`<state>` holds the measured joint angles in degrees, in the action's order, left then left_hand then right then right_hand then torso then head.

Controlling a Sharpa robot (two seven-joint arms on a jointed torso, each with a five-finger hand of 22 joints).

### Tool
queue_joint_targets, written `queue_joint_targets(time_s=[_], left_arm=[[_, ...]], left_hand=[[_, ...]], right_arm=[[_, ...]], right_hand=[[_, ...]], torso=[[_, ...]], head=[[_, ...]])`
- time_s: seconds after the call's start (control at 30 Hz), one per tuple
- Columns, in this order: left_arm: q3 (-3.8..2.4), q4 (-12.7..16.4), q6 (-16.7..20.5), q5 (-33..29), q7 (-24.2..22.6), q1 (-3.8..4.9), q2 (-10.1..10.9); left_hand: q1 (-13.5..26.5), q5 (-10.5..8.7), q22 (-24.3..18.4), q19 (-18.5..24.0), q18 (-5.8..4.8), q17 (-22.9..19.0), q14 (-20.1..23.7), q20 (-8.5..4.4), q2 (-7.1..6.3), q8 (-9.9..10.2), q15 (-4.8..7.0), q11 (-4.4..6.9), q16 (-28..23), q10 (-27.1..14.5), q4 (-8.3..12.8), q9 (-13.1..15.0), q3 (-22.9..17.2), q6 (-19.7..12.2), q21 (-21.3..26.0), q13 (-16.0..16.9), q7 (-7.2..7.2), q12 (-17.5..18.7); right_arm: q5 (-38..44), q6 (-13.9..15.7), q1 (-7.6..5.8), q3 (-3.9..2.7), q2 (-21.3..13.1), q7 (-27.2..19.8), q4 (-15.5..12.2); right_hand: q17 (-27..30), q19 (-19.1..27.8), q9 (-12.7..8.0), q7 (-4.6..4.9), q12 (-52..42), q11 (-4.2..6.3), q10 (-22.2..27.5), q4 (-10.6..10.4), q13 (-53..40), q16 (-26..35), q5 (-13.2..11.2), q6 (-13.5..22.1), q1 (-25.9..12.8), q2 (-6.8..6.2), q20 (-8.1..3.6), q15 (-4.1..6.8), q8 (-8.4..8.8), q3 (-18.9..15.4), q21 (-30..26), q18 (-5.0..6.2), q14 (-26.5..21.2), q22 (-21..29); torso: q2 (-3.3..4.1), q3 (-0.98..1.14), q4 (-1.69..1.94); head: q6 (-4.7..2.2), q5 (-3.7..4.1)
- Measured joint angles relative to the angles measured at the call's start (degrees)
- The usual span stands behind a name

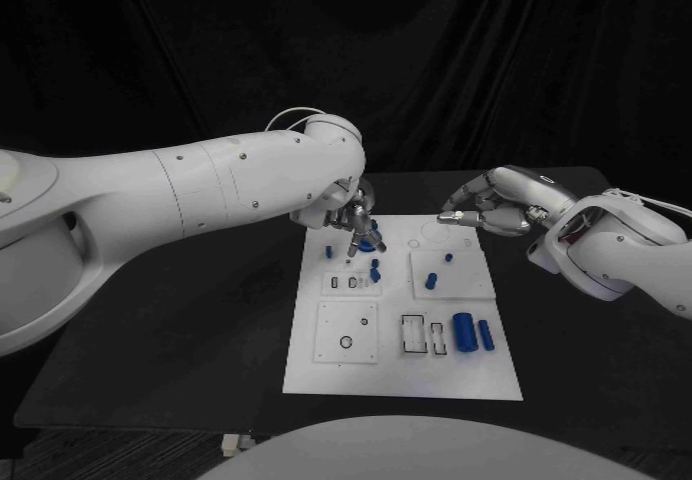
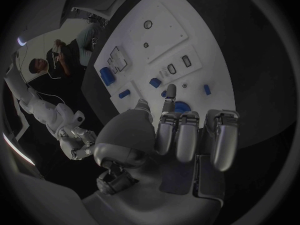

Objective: Assemble the parts on the task board

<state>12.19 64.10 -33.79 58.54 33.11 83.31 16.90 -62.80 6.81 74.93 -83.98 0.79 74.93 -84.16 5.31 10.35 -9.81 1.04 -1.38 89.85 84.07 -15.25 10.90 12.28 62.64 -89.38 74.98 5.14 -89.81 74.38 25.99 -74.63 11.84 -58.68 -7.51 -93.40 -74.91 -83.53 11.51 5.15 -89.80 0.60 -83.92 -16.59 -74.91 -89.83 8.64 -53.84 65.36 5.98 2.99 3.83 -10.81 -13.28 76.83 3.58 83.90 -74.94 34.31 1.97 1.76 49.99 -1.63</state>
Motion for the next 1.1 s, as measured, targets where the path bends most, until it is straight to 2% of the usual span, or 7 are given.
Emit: queue_joint_targets(time_s=[0.33,0.57,0.8,1.1], left_arm=[[-0.01,-0.68,2.04,-1.24,0.24,-0.95,-0.37],[-0.03,-1.56,3.79,-2.96,0.22,-1.65,-0.97],[-0.01,-2.31,4.54,-4.37,0.22,-2.36,-1.49],[-0.02,-3.01,4.71,-5.24,0.27,-3.22,-1.69]], left_hand=[[0.0,0.01,0.0,0.0,0.0,-0.01,0.21,0.0,0.0,0.44,0.21,0.0,0.0,0.0,0.17,-0.12,-0.49,0.0,0.0,0.0,0.0,0.0],[-0.22,1.35,-0.01,0.0,0.0,-0.01,0.21,0.0,0.22,0.94,0.2,-0.01,0.0,0.0,0.81,-0.22,-1.45,0.4,0.0,0.0,0.04,0.0],[-1.29,2.97,-0.01,0.0,0.0,-0.01,0.21,0.0,-0.22,1.29,0.2,0.05,0.0,-0.06,2.06,-0.28,-2.7,1.38,0.0,-0.01,-0.33,0.01],[-1.58,3.05,-0.01,-0.22,0.01,-0.01,0.0,-0.21,-0.51,1.29,0.4,0.15,0.0,-0.16,2.37,-0.28,-3.0,1.67,0.0,-0.01,-0.45,0.01]], right_arm=[[0.0,0.09,0.0,0.0,0.22,0.23,0.05],[0.0,0.07,0.0,0.0,0.47,0.49,0.32],[0.0,0.02,0.0,0.0,0.51,0.77,0.39],[0.01,-0.02,0.0,0.0,0.52,1.04,0.43]], right_hand=[[0.0,0.0,-0.01,0.0,0.0,-0.2,-0.21,0.0,0.0,0.0,0.23,0.0,0.0,0.0,0.0,-0.15,0.23,0.0,-0.34,0.0,0.15,0.0],[0.0,0.0,-0.05,0.0,0.0,-0.2,-0.21,0.16,0.0,0.0,0.22,0.0,0.01,-0.01,0.0,-0.15,0.23,-0.16,-0.34,0.0,0.15,0.01],[0.0,0.21,-0.04,0.0,0.0,-0.2,-0.21,0.16,0.0,0.0,0.44,0.0,0.01,-0.01,0.21,-0.15,0.23,-0.16,-0.35,0.0,0.15,0.01],[0.0,0.21,-0.04,0.0,0.0,-0.2,-0.21,0.0,0.0,0.0,0.44,0.0,0.24,0.22,0.2,-0.15,0.22,-0.31,-0.67,0.0,0.15,0.02]], torso=[[0.01,-0.06,0.01],[0.0,-0.11,0.09],[-0.04,-0.12,0.09],[-0.1,-0.15,0.04]], head=[[0.0,-0.24],[0.0,-0.06],[0.0,0.08],[0.0,0.15]])
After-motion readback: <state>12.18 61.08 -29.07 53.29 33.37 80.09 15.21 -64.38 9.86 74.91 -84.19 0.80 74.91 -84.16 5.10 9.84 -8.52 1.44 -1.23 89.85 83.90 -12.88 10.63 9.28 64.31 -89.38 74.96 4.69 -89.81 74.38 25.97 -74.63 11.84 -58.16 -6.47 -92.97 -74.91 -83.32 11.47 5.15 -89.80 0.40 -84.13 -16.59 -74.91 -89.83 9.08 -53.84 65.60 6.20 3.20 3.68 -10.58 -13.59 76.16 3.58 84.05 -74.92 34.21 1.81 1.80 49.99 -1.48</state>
